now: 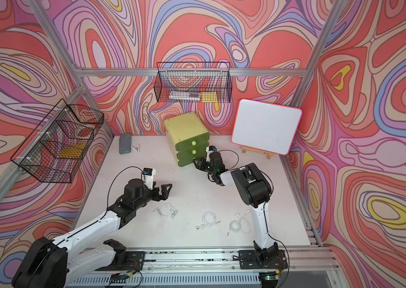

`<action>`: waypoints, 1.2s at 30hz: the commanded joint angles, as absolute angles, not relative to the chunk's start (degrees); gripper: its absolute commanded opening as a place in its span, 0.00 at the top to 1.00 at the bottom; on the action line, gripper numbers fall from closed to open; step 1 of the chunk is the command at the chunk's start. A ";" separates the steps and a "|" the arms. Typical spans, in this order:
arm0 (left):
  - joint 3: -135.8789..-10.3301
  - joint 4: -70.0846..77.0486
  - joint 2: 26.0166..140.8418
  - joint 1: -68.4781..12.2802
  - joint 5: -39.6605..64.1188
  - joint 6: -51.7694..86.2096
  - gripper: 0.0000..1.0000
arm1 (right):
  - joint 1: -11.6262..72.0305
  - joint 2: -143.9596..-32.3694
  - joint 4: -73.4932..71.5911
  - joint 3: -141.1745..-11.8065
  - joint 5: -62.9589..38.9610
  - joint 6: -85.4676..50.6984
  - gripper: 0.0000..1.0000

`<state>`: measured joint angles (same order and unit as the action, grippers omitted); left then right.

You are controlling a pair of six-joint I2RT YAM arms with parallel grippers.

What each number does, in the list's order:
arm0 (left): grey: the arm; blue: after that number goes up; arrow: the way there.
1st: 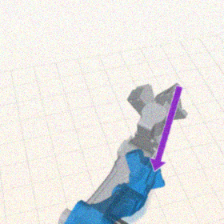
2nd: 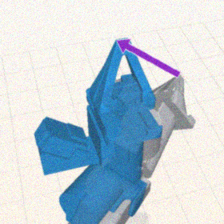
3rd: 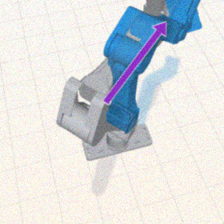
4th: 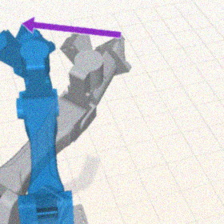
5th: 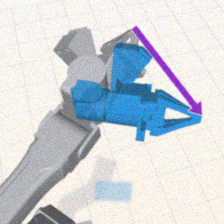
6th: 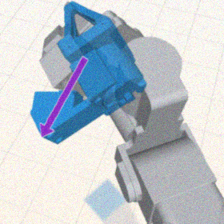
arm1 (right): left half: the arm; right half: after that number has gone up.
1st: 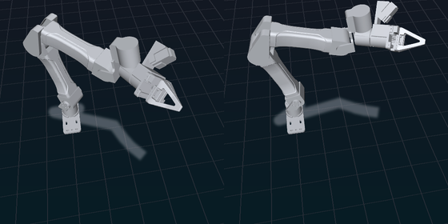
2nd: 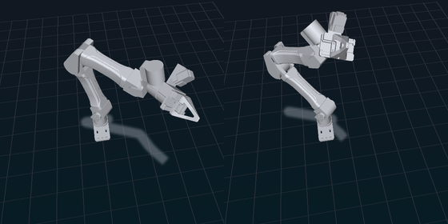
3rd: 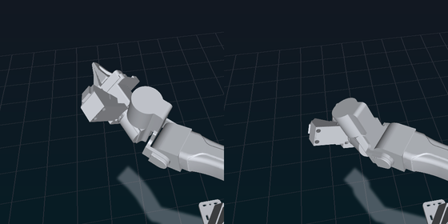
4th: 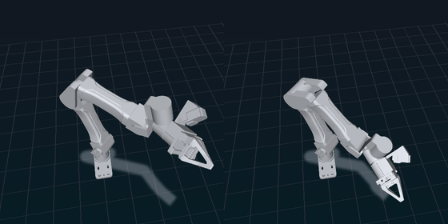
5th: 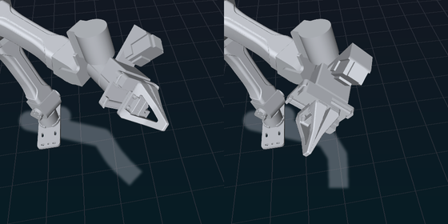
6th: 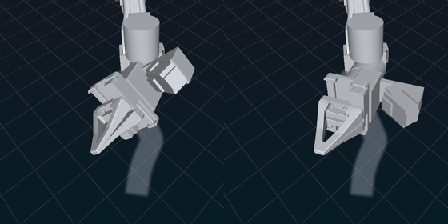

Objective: Place the wired earphones into the drawer by color
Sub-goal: Open the drawer in the storage box.

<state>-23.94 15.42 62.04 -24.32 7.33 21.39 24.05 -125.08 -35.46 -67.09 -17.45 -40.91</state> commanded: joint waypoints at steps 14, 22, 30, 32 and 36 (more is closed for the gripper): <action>-24.26 16.74 62.17 -23.99 6.55 20.39 0.01 | 23.95 -129.81 -41.40 -70.56 -17.31 -45.57 0.64; -24.28 16.70 62.10 -23.97 6.42 20.39 0.01 | 23.98 -130.83 -42.55 -71.15 -17.14 -46.54 0.67; -24.26 16.61 61.88 -23.95 6.32 20.32 0.01 | 23.98 -131.26 -42.41 -71.61 -17.23 -47.03 0.71; -24.13 16.61 61.71 -23.99 6.11 20.30 0.01 | 23.92 -131.18 -42.45 -71.47 -17.16 -47.03 0.72; -24.17 16.86 61.81 -23.92 5.53 20.61 0.01 | 23.93 -130.76 -42.45 -71.02 -17.14 -47.11 0.73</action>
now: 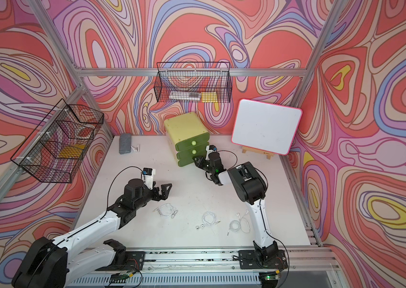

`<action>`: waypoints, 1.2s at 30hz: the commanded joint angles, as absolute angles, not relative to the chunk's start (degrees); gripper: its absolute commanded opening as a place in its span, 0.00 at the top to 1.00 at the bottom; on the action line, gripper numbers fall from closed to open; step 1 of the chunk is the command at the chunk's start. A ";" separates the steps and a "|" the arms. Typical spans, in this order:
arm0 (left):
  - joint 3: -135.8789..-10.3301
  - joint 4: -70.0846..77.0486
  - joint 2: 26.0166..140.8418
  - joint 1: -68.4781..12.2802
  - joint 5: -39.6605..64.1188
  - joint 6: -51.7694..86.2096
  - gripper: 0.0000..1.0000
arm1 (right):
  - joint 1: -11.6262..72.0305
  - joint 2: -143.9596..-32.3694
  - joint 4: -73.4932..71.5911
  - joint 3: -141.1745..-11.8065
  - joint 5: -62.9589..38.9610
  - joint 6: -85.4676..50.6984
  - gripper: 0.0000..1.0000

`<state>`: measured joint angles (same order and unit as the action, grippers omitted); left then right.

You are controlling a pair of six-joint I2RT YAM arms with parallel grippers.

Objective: Place the wired earphones into the drawer by color
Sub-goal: Open the drawer in the storage box.

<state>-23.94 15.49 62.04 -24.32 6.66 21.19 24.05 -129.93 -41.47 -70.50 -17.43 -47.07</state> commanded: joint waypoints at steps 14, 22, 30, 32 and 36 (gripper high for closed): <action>-29.08 23.40 73.38 -23.99 3.90 25.69 0.01 | 23.92 -127.12 -42.47 -67.73 -16.88 -46.76 0.74; -37.46 30.49 84.59 -23.95 3.56 25.04 0.01 | 23.96 -126.91 -41.65 -67.74 -16.87 -46.41 0.74; -43.86 36.02 94.33 -23.30 0.59 23.51 0.01 | 23.91 -127.12 -41.09 -68.38 -17.16 -46.15 0.74; -45.08 37.37 96.42 -22.80 0.18 23.48 0.01 | 23.93 -127.00 -40.57 -68.60 -17.23 -45.91 0.74; -47.37 39.96 100.25 -21.92 0.57 23.38 0.01 | 23.94 -126.91 -39.82 -68.99 -17.31 -45.44 0.74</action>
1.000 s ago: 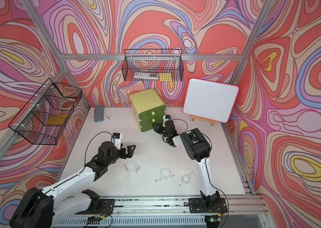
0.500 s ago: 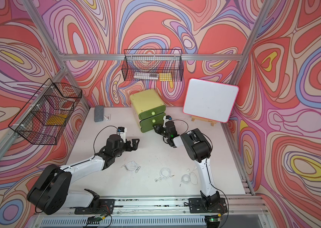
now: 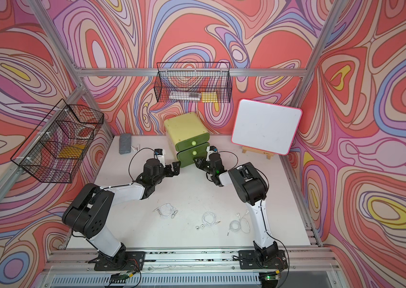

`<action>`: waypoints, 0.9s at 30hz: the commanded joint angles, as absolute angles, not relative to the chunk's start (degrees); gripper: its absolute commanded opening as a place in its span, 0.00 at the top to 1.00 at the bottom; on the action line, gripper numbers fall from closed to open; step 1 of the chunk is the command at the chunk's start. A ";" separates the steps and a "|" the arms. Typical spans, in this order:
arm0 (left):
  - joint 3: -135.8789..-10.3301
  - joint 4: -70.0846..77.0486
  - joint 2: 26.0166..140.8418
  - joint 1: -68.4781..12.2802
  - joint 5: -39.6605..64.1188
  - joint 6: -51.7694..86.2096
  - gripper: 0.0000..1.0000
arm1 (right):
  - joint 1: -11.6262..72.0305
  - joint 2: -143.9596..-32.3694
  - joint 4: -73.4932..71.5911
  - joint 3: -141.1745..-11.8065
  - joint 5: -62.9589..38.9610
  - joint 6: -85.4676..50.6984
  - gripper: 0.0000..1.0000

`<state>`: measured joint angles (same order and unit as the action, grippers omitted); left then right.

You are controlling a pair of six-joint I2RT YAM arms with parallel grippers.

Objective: Place the wired earphones into the drawer by color
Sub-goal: Close the drawer in the storage box.

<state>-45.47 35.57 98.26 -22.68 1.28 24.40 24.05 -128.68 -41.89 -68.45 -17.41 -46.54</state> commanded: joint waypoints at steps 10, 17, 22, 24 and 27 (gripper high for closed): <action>-51.43 47.21 107.32 -20.89 1.58 21.72 0.01 | 23.95 -127.44 -39.73 -69.08 -17.89 -45.74 0.75; -53.07 50.40 110.02 -20.83 -0.21 20.83 0.01 | 23.92 -127.23 -39.60 -68.58 -18.28 -45.70 0.75; -53.53 50.53 110.14 -20.79 -1.22 21.25 0.01 | 23.98 -126.54 -39.42 -68.07 -18.63 -45.70 0.75; -53.70 50.47 110.24 -20.83 -1.49 21.44 0.01 | 23.93 -126.22 -39.34 -67.78 -18.72 -45.63 0.75; -54.23 49.79 110.38 -20.82 -1.17 21.69 0.01 | 23.92 -125.50 -38.95 -67.09 -18.89 -45.28 0.75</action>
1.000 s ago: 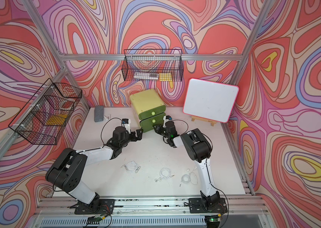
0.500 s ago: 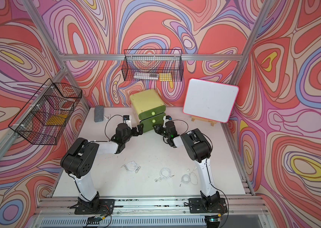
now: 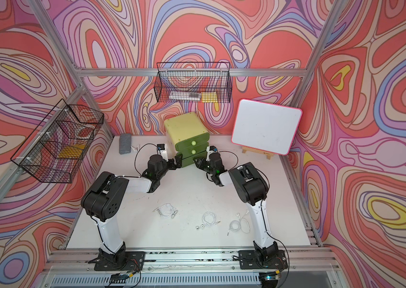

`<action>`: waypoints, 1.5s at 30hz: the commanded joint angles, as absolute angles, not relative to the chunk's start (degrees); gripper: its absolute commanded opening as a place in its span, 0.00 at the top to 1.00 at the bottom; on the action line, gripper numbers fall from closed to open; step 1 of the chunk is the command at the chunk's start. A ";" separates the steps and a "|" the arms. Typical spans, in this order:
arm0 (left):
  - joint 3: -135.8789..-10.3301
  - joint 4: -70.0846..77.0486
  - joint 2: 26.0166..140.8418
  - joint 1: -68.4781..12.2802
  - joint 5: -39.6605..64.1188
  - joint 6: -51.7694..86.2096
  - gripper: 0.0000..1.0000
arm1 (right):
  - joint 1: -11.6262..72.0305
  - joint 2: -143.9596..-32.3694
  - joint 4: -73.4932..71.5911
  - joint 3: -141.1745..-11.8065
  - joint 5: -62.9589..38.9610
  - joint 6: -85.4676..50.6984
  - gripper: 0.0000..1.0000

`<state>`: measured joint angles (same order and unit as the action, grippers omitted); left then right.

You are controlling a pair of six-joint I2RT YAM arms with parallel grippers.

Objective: Place the wired earphones into the drawer by color
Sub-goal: Close the drawer in the storage box.

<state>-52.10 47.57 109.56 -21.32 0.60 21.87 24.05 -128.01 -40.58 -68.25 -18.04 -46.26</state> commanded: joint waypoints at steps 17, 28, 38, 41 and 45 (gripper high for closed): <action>-53.70 48.01 109.60 -20.83 0.27 23.01 0.01 | 23.98 -117.91 -37.23 -58.38 -18.99 -43.09 0.75; -53.61 45.89 108.21 -20.78 1.64 23.95 0.01 | 23.97 -110.83 -35.68 -51.07 -17.76 -42.01 0.75; -53.66 43.96 107.38 -20.82 2.40 24.73 0.01 | 23.97 -105.53 -34.90 -45.43 -16.88 -41.57 0.75; -53.61 43.42 107.05 -20.83 2.70 24.98 0.01 | 23.97 -104.39 -34.42 -44.16 -16.72 -41.47 0.75; -53.61 42.59 106.68 -20.80 2.80 25.08 0.01 | 23.92 -102.86 -33.64 -42.70 -16.69 -41.23 0.75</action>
